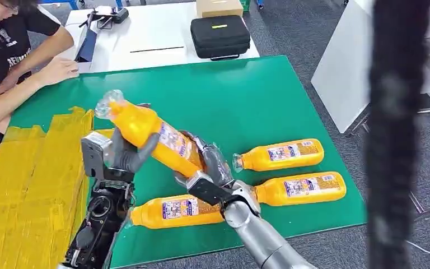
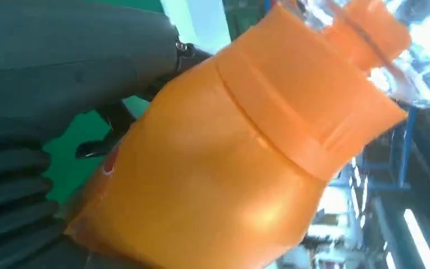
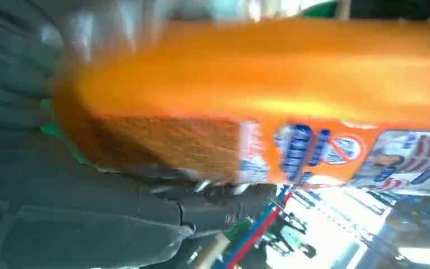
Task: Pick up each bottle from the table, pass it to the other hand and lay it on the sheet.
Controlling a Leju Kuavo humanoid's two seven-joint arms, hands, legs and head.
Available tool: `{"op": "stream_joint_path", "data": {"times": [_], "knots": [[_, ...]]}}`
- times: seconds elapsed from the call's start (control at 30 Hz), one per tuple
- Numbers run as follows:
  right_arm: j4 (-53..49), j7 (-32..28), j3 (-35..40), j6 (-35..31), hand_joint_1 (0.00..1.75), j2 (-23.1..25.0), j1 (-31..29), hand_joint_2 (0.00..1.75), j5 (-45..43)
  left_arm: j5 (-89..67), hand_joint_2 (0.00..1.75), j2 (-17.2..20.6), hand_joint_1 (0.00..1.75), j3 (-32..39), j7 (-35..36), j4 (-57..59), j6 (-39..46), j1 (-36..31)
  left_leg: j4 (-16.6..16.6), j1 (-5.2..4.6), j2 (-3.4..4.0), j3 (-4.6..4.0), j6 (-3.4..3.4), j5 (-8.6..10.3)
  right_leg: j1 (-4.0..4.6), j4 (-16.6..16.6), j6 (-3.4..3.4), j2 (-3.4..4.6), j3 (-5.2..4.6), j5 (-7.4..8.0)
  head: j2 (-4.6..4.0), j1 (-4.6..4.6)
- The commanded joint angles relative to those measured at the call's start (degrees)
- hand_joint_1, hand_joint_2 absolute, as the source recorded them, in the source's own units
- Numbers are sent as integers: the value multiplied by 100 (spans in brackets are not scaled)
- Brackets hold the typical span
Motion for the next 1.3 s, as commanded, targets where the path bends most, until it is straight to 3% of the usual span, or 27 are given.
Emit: {"op": "stream_joint_path", "data": {"times": [0.03, 0.1, 0.3, 0.37, 0.43, 0.47, 0.53, 0.63, 0.7, 0.9, 0.93, 0.97, 1.0, 1.03, 1.1, 1.13, 1.17, 1.23, 1.27, 1.3], "knots": [[-292, -9, -149, -100, 0, -152, 26, 175, 26, 50, 175, 30, 175, 433, -48, 314, 174, -319, -1, 4, -3, 20, -13, -7, 4, -3, -3, -10, 23, -8, 0, 2], [-293, -8, -148, -99, 0, -150, 18, 175, 28, 51, 175, 42, 175, 444, -48, 317, 174, -327, 14, 12, 9, 57, -29, -32, 14, 7, -7, -7, 61, -28, 0, -2], [-156, 53, -167, -114, 0, -146, -38, 175, 3, 86, 175, 33, 175, 524, -76, 332, 299, -337, 7, 9, 1, 40, -22, -19, 9, 2, -5, -12, 45, -19, 0, 0], [-161, 23, -188, -160, 0, -146, 6, 175, -19, -111, 175, 64, 175, 579, -141, 331, 577, -350, -2, 4, 1, 15, -13, -4, 4, -4, -3, -6, 18, -4, 0, -2], [-260, 10, -208, -201, 0, -150, 74, 175, -35, -433, 175, 111, 175, 617, -211, 309, 931, -376, 11, 12, 5, 54, -30, -27, 13, 6, -8, -11, 59, -26, 0, 0], [-386, 5, -212, -219, 0, -166, 135, 175, -36, -913, 175, 173, 175, 629, -260, 293, 1389, -406, -2, 5, -1, 16, -14, -5, 5, -4, -4, -8, 19, -5, 0, 0], [-734, 60, -193, -298, 0, -227, 269, 175, 42, -1743, 175, 282, 175, 659, -195, 256, 2038, -463, 1, 7, -1, 24, -18, -10, 8, -2, -5, -10, 28, -11, 0, 0], [-1091, 178, -144, -363, 0, -301, 385, 175, 179, -2276, 175, 356, 175, 745, -50, 312, 2344, -526, 3, 6, 0, 26, -18, -13, 7, 2, -5, -10, 29, -13, 0, 0], [-1545, 219, -63, -466, 0, -402, 517, 175, 352, -3671, 175, 446, 175, 822, 290, 518, 3105, -643, 6, 8, 4, 37, -22, -19, 9, 3, -6, -9, 40, -19, 0, 0], [-2549, 455, 159, -564, 0, -732, 631, 175, 580, -6306, 175, 215, 175, 1932, 568, 214, 3154, -736, 17, 10, 14, 40, -24, -29, 11, 12, -6, 0, 42, -24, 0, -4], [-2648, 453, 228, -538, 0, -799, 598, 175, 535, -7939, 175, 81, 175, 2376, 816, -345, 3154, -672, 4, 5, 6, 18, -15, -12, 5, 2, -3, -2, 21, -9, 0, 0], [-2648, 453, 228, -538, 0, -799, 598, 175, 535, -7939, 175, 81, 175, 2376, 816, -345, 3154, -672, 24, 15, 16, 57, -33, -40, 16, 16, -7, -3, 61, -33, 0, -2], [-2690, 458, 251, -543, 0, -832, 561, 175, 532, -8348, 175, 213, 175, 2354, 1010, -433, 3154, -678, 7, 6, 10, 6, -13, -9, 5, 3, -3, 2, 8, -5, 0, 2], [-2733, 476, 278, -568, 0, -897, 542, 175, 483, -8690, 175, 530, 175, 2050, 1462, -274, 3154, -745, 15, 10, 15, 23, -19, -21, 10, 8, -4, 4, 25, -15, 0, 0], [-2807, 467, 262, -577, 0, -969, 552, 175, 358, -8690, 175, 1772, 175, 1041, 2564, 174, 3154, -1083, 12, 11, 21, 37, -26, -24, 11, 8, -9, 8, 37, -18, 0, 0], [-2843, 475, 260, -593, 0, -1001, 530, 175, 293, -8690, 175, 2666, 175, -932, 4394, 711, 3154, -1744, 1, 5, 6, 13, -18, -5, 4, 5, -8, -3, 13, -6, 0, 0], [-2884, 471, 247, -549, 0, -1012, 515, 175, 190, -8690, 175, 2789, 175, -1615, 4725, 1244, 3154, -2063, 11, 11, 7, 30, -31, -16, 11, 15, -14, -6, 29, -17, 0, 2], [-2988, 476, 205, -449, 0, -1031, 541, 175, 82, -8690, 175, 2729, 175, -1869, 4715, 1913, 3130, -2325, 17, 19, -45, 14, -29, -5, 19, 16, -12, -58, 27, -22, 0, 4], [-3082, 455, 178, -384, 0, -1043, 587, 175, 62, -8690, 175, 2863, 175, -2593, 5038, 2359, 2819, -2658, 4, 14, -23, 12, -23, 4, 12, 6, -12, -43, 6, -9, 0, -2], [-3082, 455, 178, -384, 0, -1043, 587, 175, 62, -8690, 175, 2863, 175, -2593, 5038, 2359, 2819, -2658, 4, 12, -3, 34, -31, -5, 12, 9, -27, -26, 21, -8, 0, -13]]}}
